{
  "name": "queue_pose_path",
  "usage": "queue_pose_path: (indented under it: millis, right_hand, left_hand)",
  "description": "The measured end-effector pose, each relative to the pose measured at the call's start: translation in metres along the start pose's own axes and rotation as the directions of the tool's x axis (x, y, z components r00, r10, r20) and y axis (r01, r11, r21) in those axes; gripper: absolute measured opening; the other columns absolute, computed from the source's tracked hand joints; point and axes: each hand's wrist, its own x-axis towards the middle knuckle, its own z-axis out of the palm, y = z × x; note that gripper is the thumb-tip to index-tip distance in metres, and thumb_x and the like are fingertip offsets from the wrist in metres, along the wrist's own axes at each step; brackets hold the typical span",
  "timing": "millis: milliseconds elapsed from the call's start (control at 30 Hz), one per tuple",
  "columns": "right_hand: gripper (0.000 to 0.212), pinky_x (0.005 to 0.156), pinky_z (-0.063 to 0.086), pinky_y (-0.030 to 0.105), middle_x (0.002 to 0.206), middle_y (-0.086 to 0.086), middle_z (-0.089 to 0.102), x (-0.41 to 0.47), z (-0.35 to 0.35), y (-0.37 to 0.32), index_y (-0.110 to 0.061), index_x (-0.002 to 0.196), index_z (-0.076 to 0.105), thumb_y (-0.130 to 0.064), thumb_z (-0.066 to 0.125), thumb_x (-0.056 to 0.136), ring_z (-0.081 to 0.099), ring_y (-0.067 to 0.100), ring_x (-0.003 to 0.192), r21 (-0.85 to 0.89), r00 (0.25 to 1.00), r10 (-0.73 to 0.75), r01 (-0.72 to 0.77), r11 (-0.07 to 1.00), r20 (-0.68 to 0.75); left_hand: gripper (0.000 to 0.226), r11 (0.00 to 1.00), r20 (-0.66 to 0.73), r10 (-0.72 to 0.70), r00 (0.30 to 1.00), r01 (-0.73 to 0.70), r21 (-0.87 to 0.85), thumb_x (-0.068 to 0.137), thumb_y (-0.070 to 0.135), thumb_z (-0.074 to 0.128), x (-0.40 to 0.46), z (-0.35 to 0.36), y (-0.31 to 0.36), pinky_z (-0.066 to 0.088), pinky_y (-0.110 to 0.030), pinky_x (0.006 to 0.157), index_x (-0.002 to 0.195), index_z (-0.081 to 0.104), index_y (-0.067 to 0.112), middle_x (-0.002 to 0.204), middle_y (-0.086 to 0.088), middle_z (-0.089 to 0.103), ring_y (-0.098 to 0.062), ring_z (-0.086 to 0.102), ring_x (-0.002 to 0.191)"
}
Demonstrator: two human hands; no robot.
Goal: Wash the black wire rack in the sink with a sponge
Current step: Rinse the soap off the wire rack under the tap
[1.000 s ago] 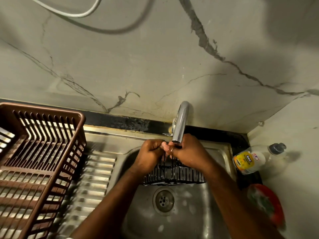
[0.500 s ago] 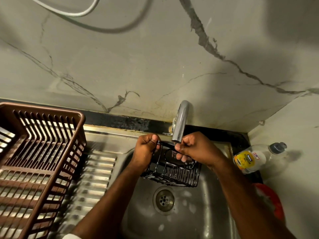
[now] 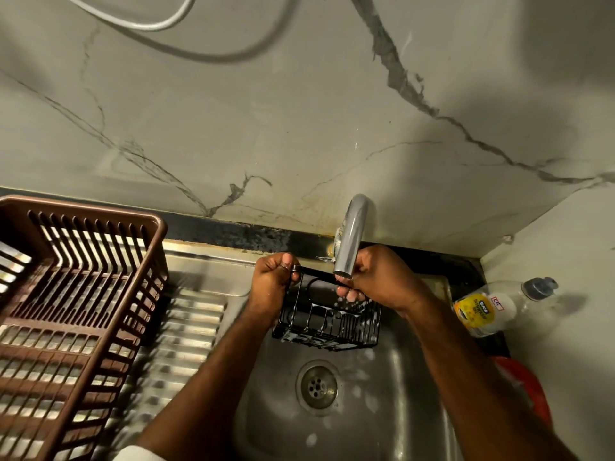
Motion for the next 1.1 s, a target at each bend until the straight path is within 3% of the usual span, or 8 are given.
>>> queue_pose_path:
  millis: [133, 267, 500, 700, 867, 1100]
  right_hand:
    - [0.011, 0.062, 0.06, 0.032, 0.076, 0.009, 0.076, 0.004, 0.009, -0.013, -0.003, 0.098, 0.068, -0.012, 0.071, 0.091, 0.074, 0.017, 0.064, 0.034, 0.997, -0.077, 0.077, 0.996, 0.011]
    - [0.004, 0.066, 0.061, 0.034, 0.078, 0.014, 0.076, 0.004, 0.015, -0.023, -0.005, 0.091, 0.069, -0.009, 0.071, 0.09, 0.075, 0.028, 0.071, 0.112, 0.994, -0.109, 0.105, 0.988, 0.031]
    - [0.013, 0.066, 0.061, 0.039, 0.074, 0.007, 0.077, 0.005, 0.01, -0.01, -0.001, 0.096, 0.07, -0.01, 0.074, 0.089, 0.074, 0.023, 0.066, 0.107, 0.996, -0.082, 0.078, 0.991, 0.037]
    - [0.004, 0.062, 0.06, 0.036, 0.078, 0.013, 0.076, 0.012, 0.01, -0.013, -0.008, 0.086, 0.072, -0.008, 0.076, 0.086, 0.075, 0.031, 0.07, 0.142, 0.99, -0.132, 0.124, 0.982, 0.046]
    - [0.014, 0.071, 0.061, 0.043, 0.082, 0.016, 0.076, 0.017, 0.014, -0.013, 0.004, 0.098, 0.072, -0.006, 0.074, 0.088, 0.074, 0.027, 0.07, 0.133, 0.982, -0.151, 0.135, 0.982, 0.116]
    - [0.017, 0.078, 0.063, 0.043, 0.085, 0.017, 0.076, 0.019, 0.012, -0.01, 0.002, 0.104, 0.074, -0.003, 0.074, 0.087, 0.075, 0.031, 0.08, 0.169, 0.981, -0.136, 0.112, 0.979, 0.141]
  left_hand:
    - [0.062, 1.0, 0.044, 0.01, 0.999, -0.009, -0.02, 0.106, 0.005, 0.037, -0.001, 0.002, -0.002, 0.03, -0.024, 0.049, 0.053, 0.063, 0.023, 0.051, 0.008, 0.05, -0.009, 0.039, 0.049]
    - [0.064, 0.998, 0.031, -0.003, 1.0, 0.005, -0.062, 0.104, -0.001, 0.036, 0.0, 0.001, -0.003, 0.032, -0.02, 0.046, 0.051, 0.063, 0.021, 0.049, 0.007, 0.05, -0.006, 0.04, 0.045]
    - [0.043, 0.999, -0.039, -0.02, 0.999, 0.018, -0.043, 0.105, -0.004, 0.034, 0.0, -0.019, -0.002, 0.034, -0.014, 0.046, 0.065, 0.051, 0.006, 0.048, 0.009, 0.05, -0.002, 0.042, 0.044]
    - [0.056, 0.996, -0.063, -0.065, 0.996, 0.061, -0.073, 0.106, 0.006, 0.038, 0.001, -0.019, -0.007, 0.033, -0.026, 0.052, 0.057, 0.061, 0.021, 0.05, 0.009, 0.049, -0.01, 0.04, 0.049]
    - [0.065, 0.993, -0.016, -0.088, 0.996, 0.087, -0.074, 0.104, 0.0, 0.035, -0.001, -0.015, -0.012, 0.035, -0.018, 0.044, 0.049, 0.061, 0.023, 0.049, 0.008, 0.049, -0.007, 0.04, 0.044]
    - [0.061, 0.99, -0.021, -0.106, 0.994, 0.104, -0.09, 0.103, -0.002, 0.034, -0.003, -0.016, -0.013, 0.039, -0.019, 0.042, 0.052, 0.057, 0.021, 0.05, 0.006, 0.049, -0.007, 0.043, 0.043]
